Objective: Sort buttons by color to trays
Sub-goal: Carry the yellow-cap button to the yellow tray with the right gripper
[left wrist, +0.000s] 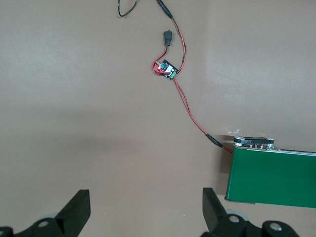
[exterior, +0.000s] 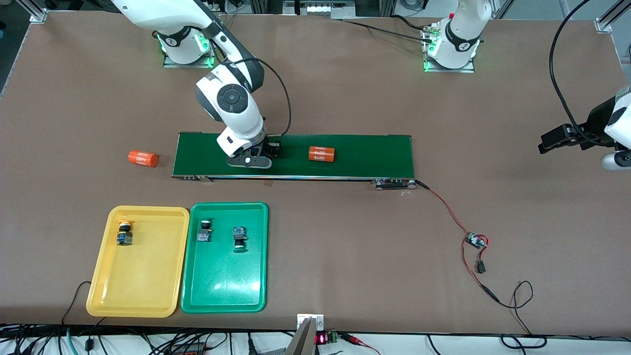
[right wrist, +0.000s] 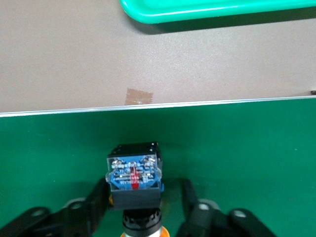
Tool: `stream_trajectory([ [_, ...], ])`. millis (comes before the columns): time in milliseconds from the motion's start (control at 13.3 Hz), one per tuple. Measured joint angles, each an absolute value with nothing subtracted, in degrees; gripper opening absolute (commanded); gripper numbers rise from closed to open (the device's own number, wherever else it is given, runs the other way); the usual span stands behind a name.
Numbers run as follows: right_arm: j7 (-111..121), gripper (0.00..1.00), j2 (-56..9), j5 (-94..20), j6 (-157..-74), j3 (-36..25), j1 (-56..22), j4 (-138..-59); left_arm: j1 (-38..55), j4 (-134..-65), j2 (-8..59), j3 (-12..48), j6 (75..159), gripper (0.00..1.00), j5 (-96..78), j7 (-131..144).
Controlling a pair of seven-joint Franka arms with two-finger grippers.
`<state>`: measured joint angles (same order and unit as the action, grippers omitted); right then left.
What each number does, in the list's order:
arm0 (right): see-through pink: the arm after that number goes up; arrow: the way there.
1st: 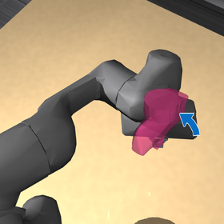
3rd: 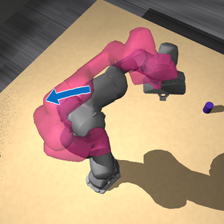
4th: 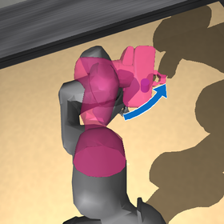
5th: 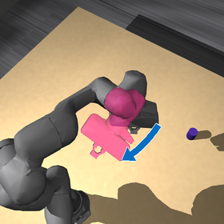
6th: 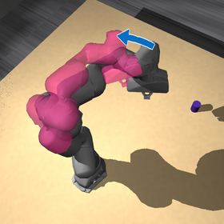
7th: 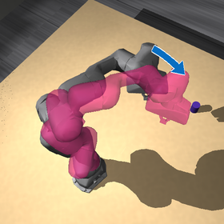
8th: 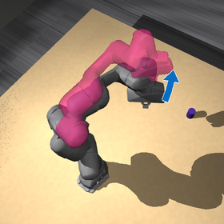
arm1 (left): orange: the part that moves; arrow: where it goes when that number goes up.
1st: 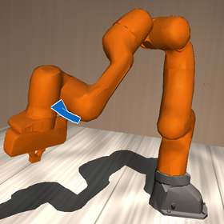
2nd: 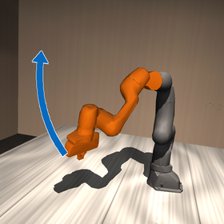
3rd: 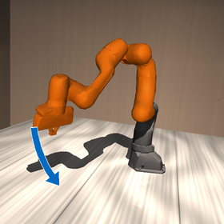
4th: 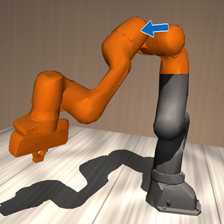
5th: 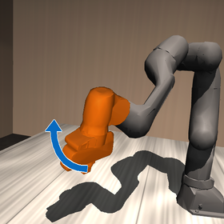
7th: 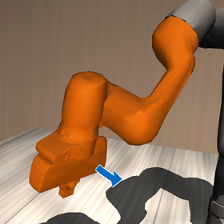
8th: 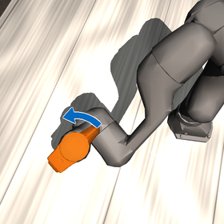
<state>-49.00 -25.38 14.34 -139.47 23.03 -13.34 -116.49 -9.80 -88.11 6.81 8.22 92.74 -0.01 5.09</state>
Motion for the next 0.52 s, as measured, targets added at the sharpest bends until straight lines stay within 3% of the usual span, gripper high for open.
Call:
stream_trajectory([
  [225,-49.0,0.09,-25.5,14.5,-139.5,22.8,-13.3,-116.4,-9.8,-88.1,6.8,8.3,89.6,1.00,0.0,5.1],
  [524,-48.5,0.05,-25.5,14.8,-139.6,21.4,-13.3,-114.5,-10.1,-88.1,6.6,7.9,87.1,1.00,0.0,5.2],
])
